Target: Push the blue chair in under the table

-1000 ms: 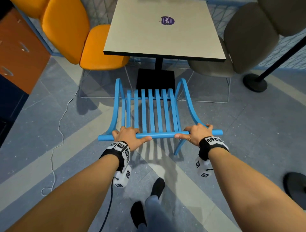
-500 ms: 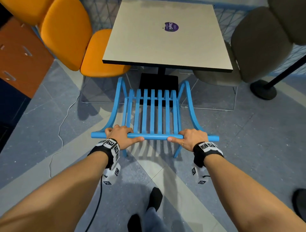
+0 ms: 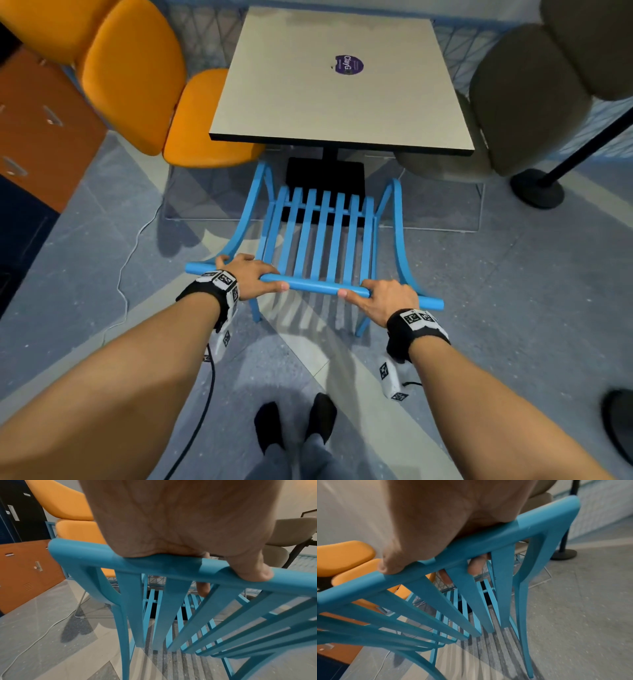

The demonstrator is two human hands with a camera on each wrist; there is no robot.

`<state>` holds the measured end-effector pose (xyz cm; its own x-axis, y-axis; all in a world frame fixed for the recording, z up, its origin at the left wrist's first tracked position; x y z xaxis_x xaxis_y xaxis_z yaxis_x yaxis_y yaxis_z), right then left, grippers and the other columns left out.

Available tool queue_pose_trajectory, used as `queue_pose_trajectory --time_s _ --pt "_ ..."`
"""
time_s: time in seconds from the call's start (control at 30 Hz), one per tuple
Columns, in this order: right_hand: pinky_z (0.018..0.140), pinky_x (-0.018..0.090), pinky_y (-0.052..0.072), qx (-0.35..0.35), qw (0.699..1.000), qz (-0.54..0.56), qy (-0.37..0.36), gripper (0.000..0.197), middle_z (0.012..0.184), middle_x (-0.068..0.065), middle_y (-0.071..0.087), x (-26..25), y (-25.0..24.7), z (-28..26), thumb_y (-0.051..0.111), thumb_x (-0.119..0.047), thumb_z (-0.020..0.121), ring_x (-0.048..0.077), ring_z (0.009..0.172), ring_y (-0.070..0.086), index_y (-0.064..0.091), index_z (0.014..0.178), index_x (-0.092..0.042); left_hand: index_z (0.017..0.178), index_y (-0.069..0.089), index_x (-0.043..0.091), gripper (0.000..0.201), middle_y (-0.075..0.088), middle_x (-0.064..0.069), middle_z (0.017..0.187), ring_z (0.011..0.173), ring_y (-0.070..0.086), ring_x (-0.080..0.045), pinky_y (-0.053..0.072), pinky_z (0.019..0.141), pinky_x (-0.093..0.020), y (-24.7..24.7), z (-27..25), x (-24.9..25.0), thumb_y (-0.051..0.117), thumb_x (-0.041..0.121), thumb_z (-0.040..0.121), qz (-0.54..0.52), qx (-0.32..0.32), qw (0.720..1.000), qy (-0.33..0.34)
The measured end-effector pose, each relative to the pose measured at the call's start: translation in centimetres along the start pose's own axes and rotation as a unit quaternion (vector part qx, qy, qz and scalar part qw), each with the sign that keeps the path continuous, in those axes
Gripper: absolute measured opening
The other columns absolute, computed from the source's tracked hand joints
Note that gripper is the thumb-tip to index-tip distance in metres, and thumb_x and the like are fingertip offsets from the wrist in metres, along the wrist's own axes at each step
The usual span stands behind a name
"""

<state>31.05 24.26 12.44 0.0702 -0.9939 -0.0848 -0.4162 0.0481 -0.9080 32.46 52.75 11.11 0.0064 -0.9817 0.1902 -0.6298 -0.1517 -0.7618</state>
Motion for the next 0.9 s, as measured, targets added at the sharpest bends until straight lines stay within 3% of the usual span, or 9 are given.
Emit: queue_pose_trajectory --time_s 0.13,0.23,0.33,0.37,0.47,0.5,0.57,0.67,0.9 --pt "0.074 0.039 0.05 0.009 1.0 0.012 0.015 0.086 0.064 -0.006 0.062 -0.5 1.1 -1.8 0.017 -0.097 0.072 0.021 0.068 0.061 0.065 0.1 -0.032 0.135 0.047 0.053 0.083 0.031 0.018 0.157 0.15 0.013 -0.021 0.003 0.11 -0.067 0.3 -0.4 -0.1 0.025 0.096 0.067 0.042 -0.035 0.998 0.012" --pt "0.083 0.042 0.05 0.014 0.999 0.034 0.019 0.075 0.063 -0.007 0.062 -0.7 1.6 -2.5 0.018 -0.097 0.073 0.02 0.069 0.061 0.057 0.089 -0.035 0.14 0.043 0.051 0.092 0.028 0.018 0.159 0.151 0.011 -0.019 0.003 0.111 -0.067 0.4 -0.5 -0.2 0.019 0.098 0.065 0.057 -0.042 0.997 0.03" --pt "0.088 0.046 0.05 0.006 0.998 0.056 0.019 0.069 0.063 -0.006 0.061 -1.2 2.0 -3.1 0.019 -0.096 0.075 0.02 0.068 0.06 0.052 0.082 -0.035 0.138 0.049 0.043 0.116 0.04 0.007 0.153 0.144 0.029 -0.021 0.013 0.114 -0.065 -0.1 -0.4 -0.4 0.014 0.105 0.047 0.072 -0.038 0.995 0.051" --pt "0.09 0.046 0.048 0.01 0.998 0.057 0.019 0.069 0.062 -0.006 0.06 -1.2 2.1 -3.3 0.017 -0.095 0.077 0.02 0.068 0.059 0.052 0.081 -0.035 0.136 0.05 0.043 0.12 0.04 0.004 0.153 0.144 0.03 -0.022 0.011 0.114 -0.067 -0.5 -0.3 -0.7 0.015 0.107 0.042 0.08 -0.029 0.995 0.046" --pt "0.095 0.049 0.035 0.052 0.997 0.035 0.037 0.07 0.066 -0.008 0.059 -0.2 2.2 -4.3 0.013 -0.092 0.079 0.02 0.081 0.055 0.052 0.078 -0.034 0.134 0.052 0.05 0.113 0.018 0.003 0.165 0.152 -0.004 -0.027 -0.021 0.103 -0.073 -0.7 -0.8 -2.1 0.019 0.108 0.043 0.105 0.008 0.994 0.001" --pt "0.096 0.051 0.031 0.063 0.996 0.03 0.054 0.073 0.072 -0.009 0.062 0.3 2.2 -4.6 0.013 -0.093 0.079 0.019 0.088 0.053 0.054 0.078 -0.033 0.133 0.052 0.051 0.113 0.016 0.005 0.165 0.152 -0.008 -0.027 -0.024 0.1 -0.074 -0.5 -1.0 -2.4 0.016 0.108 0.044 0.107 0.017 0.994 -0.008" --pt "0.096 0.055 0.027 0.061 0.994 0.03 0.081 0.076 0.084 -0.011 0.063 1.3 2.6 -4.8 0.012 -0.094 0.078 0.018 0.097 0.049 0.057 0.079 -0.033 0.135 0.052 0.048 0.117 0.028 0.008 0.162 0.152 0.01 -0.027 -0.012 0.107 -0.074 0.0 -1.4 -2.4 0.012 0.109 0.043 0.095 0.01 0.995 -0.015" --pt "0.097 0.055 0.025 0.055 0.994 0.048 0.085 0.077 0.084 -0.013 0.061 1.8 2.9 -4.7 0.013 -0.095 0.077 0.017 0.099 0.048 0.058 0.076 -0.032 0.136 0.053 0.043 0.12 0.06 0.006 0.136 0.129 0.049 -0.027 0.019 0.112 -0.061 -0.3 -1.6 -1.9 0.013 0.108 0.043 0.079 0.005 0.997 -0.009" --pt "0.102 0.056 0.023 0.014 0.997 0.04 0.065 0.091 0.072 -0.007 0.064 3.1 2.7 -4.2 0.01 -0.098 0.067 0.016 0.095 0.05 0.067 0.079 -0.029 0.115 0.066 0.043 0.112 0.065 0.007 0.092 0.103 0.053 -0.026 0.033 0.1 -0.049 0.3 -2.3 -0.9 0.013 0.108 0.04 0.062 0.022 0.998 -0.014"
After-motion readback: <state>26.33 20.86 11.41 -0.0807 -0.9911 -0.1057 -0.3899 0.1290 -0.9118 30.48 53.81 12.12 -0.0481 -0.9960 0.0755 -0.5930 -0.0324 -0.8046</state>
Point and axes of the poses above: each hand's wrist, its own z-axis towards the middle knuckle, its own y-axis out of the palm, x = y × z, the point moved 10 cm from there along z, towards the middle knuckle
